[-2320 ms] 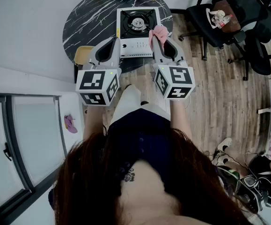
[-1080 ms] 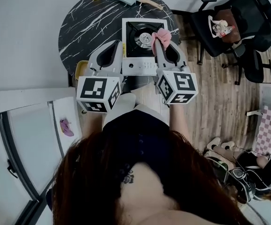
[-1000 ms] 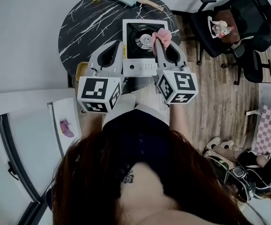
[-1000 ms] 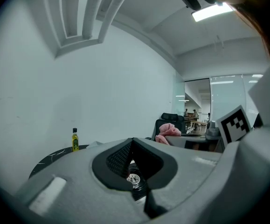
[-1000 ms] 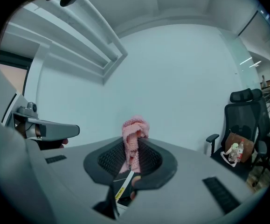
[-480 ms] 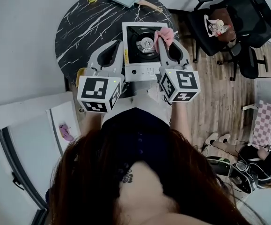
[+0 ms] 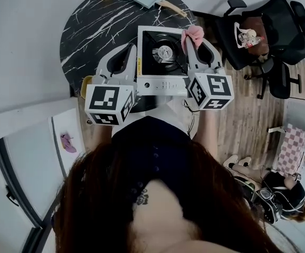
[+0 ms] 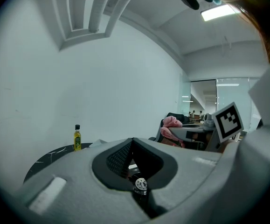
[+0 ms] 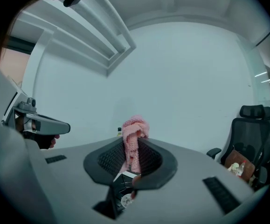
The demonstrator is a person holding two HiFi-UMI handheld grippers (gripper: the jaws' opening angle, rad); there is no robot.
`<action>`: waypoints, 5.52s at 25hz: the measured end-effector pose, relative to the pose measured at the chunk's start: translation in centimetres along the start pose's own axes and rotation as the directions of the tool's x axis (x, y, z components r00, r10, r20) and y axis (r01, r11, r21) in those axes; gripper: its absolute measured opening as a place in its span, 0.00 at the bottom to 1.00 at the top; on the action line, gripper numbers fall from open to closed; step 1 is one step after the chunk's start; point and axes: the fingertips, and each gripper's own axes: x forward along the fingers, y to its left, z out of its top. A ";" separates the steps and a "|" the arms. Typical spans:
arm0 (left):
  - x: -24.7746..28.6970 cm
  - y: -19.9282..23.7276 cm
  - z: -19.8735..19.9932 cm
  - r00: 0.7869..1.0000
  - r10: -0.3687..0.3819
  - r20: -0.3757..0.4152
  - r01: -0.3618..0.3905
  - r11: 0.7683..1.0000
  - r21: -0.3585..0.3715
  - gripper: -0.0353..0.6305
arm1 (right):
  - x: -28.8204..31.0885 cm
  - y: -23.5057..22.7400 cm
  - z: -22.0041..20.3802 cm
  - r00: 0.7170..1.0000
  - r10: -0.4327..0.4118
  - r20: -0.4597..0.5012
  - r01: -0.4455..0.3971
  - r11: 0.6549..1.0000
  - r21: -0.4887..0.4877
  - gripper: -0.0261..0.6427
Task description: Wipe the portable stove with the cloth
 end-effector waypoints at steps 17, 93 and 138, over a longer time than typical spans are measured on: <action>2.2 0.1 -0.6 0.985 0.170 -0.014 -0.170 0.985 -0.041 0.07 | 6.7 -1.6 -1.9 0.956 0.273 -0.105 -0.288 0.944 -0.163 0.14; 4.4 4.6 -4.3 0.928 0.356 -0.107 -0.363 0.930 -0.056 0.07 | 25.0 6.3 -22.8 0.521 0.651 -0.552 -0.853 0.412 -0.319 0.13; 6.1 1.9 -3.3 0.957 0.266 -0.117 -0.268 0.963 -0.004 0.07 | 23.2 3.1 -23.9 0.479 0.597 -0.643 -0.876 0.367 -0.313 0.13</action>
